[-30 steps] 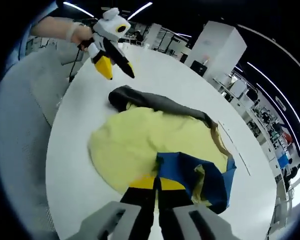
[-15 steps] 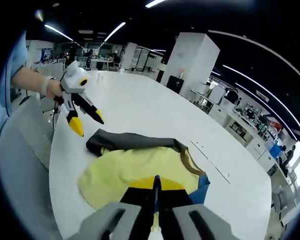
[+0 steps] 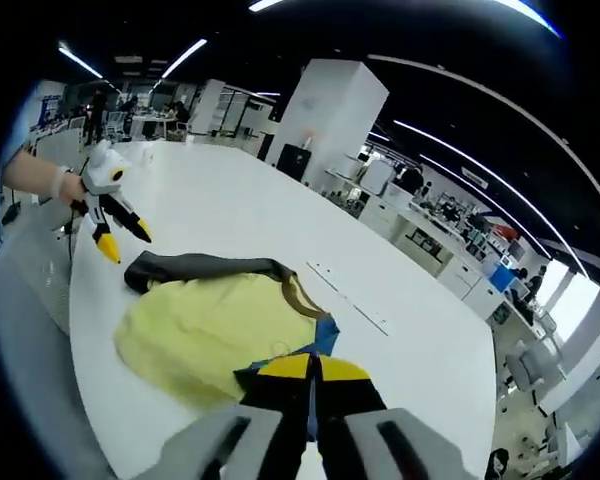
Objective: Fold the garment on the visible template until the final outline fits inside the template.
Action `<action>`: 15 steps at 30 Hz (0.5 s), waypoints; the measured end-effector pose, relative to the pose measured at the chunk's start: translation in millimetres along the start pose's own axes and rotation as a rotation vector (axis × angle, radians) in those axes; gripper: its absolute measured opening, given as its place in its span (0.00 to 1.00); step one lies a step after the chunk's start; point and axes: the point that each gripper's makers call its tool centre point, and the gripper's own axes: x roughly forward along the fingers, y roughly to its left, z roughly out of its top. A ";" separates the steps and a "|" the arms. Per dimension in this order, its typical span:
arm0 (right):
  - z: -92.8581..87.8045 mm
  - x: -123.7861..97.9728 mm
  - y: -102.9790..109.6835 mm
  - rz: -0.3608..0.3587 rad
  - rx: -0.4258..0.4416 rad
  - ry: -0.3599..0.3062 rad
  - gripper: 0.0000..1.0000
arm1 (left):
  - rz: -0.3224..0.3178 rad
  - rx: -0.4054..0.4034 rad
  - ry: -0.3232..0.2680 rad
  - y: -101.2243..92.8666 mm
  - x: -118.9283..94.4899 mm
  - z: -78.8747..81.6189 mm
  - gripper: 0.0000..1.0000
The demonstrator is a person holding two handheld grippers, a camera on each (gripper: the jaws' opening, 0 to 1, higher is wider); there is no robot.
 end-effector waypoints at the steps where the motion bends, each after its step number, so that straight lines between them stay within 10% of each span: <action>1: -4.6 -2.9 -4.4 -0.013 0.008 0.011 0.00 | -0.001 0.001 0.001 -0.6 0.3 0.1 0.62; 15: -59.9 -43.0 -51.4 -0.123 0.094 0.136 0.00 | -0.005 0.007 0.004 -2.3 3.1 2.0 0.62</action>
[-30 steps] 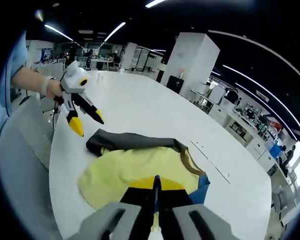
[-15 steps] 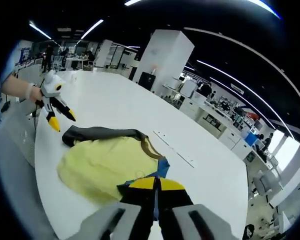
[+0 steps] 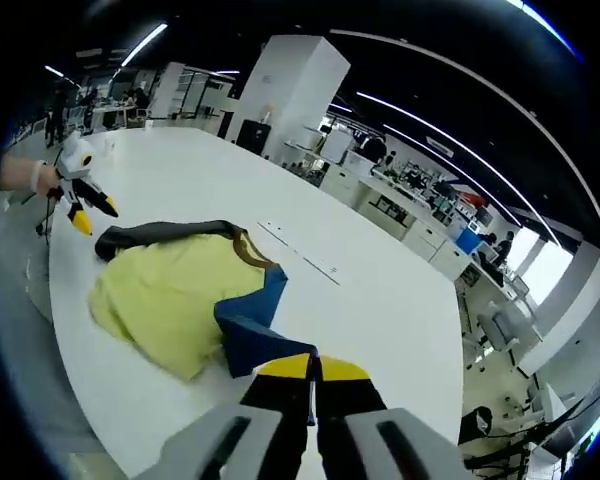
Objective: Fold the garment on the visible template until the final outline fits inside the template.
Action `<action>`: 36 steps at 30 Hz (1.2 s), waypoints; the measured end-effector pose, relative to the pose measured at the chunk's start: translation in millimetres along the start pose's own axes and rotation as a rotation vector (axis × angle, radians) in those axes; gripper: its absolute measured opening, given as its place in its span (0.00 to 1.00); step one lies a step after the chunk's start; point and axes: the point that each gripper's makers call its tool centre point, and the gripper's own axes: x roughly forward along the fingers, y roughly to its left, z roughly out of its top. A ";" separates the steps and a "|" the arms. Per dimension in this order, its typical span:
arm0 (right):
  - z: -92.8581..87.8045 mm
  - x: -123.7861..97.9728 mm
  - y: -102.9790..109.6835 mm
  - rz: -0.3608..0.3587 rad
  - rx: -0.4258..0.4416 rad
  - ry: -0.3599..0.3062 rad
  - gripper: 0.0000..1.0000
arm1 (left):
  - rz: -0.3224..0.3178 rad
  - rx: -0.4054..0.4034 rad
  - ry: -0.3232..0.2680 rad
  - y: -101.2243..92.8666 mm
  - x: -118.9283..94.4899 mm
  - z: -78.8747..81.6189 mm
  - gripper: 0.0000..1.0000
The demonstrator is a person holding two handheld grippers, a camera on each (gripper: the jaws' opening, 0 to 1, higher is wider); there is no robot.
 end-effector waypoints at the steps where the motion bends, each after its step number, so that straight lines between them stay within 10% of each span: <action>1: -5.2 -1.5 -4.3 -0.008 0.011 0.014 0.00 | 0.000 0.000 0.000 0.1 0.0 0.2 0.62; 36: -146.4 5.1 -81.4 -0.087 0.310 0.330 0.00 | 0.023 -0.019 0.045 8.8 4.8 -4.1 0.62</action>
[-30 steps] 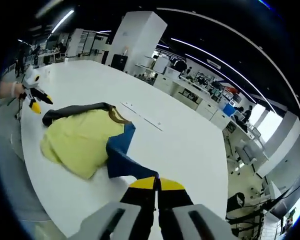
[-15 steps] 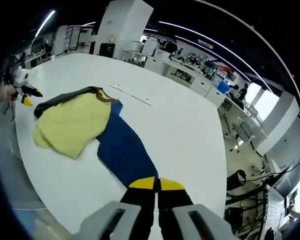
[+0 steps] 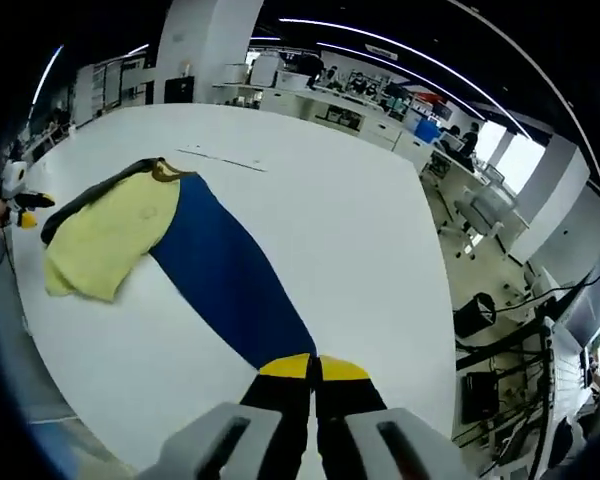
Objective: Fold the garment on the visible template until the final outline fits inside the template.
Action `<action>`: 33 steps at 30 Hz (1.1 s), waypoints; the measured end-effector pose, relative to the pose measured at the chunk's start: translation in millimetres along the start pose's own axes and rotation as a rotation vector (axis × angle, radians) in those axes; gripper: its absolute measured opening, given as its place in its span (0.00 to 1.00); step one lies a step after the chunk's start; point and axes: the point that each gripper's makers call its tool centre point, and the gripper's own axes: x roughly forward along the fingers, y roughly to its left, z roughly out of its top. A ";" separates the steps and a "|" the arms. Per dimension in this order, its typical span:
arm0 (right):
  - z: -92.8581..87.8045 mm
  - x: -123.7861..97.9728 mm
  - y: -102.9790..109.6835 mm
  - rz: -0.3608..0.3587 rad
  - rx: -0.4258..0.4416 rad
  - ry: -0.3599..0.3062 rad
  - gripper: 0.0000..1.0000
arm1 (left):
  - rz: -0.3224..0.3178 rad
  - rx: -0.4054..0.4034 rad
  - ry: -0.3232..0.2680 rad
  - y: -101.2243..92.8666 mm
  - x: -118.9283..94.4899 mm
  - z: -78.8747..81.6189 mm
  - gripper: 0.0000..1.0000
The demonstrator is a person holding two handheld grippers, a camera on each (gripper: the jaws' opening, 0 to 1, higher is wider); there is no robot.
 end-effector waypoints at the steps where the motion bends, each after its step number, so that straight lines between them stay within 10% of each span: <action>1: -0.4 8.5 -15.3 -0.001 0.003 0.003 0.00 | 0.002 0.000 -0.001 0.4 0.0 0.7 0.61; 18: -17.3 91.5 -67.5 -0.021 0.101 0.114 0.00 | 0.031 -0.006 0.012 12.7 -2.6 9.1 0.61; 33: -39.3 109.9 -65.1 -0.050 0.085 0.155 0.00 | 0.033 -0.026 0.031 15.5 1.7 1.6 0.62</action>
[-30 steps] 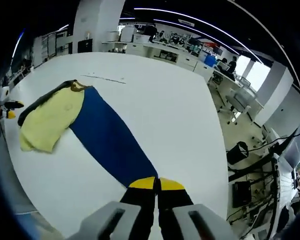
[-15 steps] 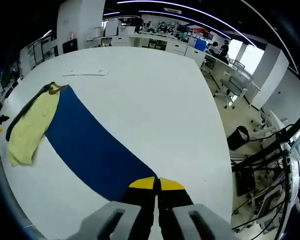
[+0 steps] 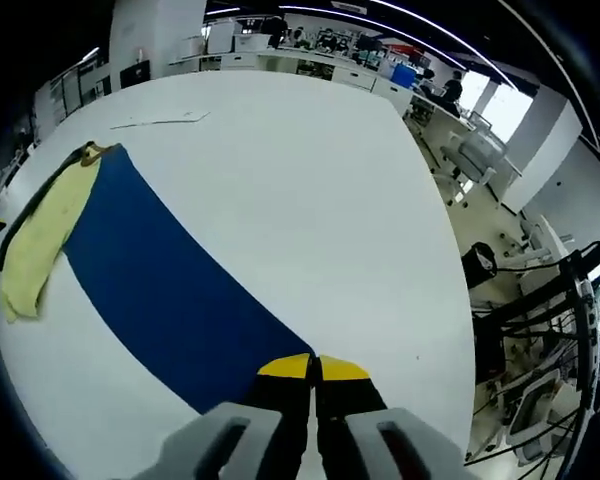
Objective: Fold the garment on the visible template until the final outline fits inside the template.
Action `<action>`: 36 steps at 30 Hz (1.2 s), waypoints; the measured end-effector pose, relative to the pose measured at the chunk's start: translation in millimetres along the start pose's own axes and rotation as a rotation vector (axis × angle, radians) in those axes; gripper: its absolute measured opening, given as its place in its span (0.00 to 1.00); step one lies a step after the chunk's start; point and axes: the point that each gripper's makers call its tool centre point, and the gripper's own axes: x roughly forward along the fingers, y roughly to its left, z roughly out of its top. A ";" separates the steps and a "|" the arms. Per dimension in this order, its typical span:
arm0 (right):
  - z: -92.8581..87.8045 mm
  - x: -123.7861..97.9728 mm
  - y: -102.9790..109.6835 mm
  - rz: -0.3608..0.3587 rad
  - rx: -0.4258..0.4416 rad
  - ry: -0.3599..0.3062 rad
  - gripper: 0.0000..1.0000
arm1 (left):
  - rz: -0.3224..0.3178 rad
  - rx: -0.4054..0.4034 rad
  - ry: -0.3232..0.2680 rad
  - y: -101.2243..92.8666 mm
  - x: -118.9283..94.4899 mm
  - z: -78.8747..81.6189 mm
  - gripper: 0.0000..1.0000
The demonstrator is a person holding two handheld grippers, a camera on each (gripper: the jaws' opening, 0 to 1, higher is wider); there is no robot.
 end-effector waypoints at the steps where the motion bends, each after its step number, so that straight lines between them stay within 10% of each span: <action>1: 0.3 0.7 0.0 -0.004 -0.004 -0.004 0.00 | 0.000 0.000 0.001 0.1 0.3 -0.3 0.62; 19: 0.1 1.2 5.1 0.001 -0.023 -0.011 0.00 | 0.006 -0.016 0.006 6.7 -2.6 -5.7 0.62; 36: 21.9 -29.1 29.7 0.169 0.058 -0.241 0.47 | -0.004 -0.012 -0.011 3.5 -2.7 -2.4 0.63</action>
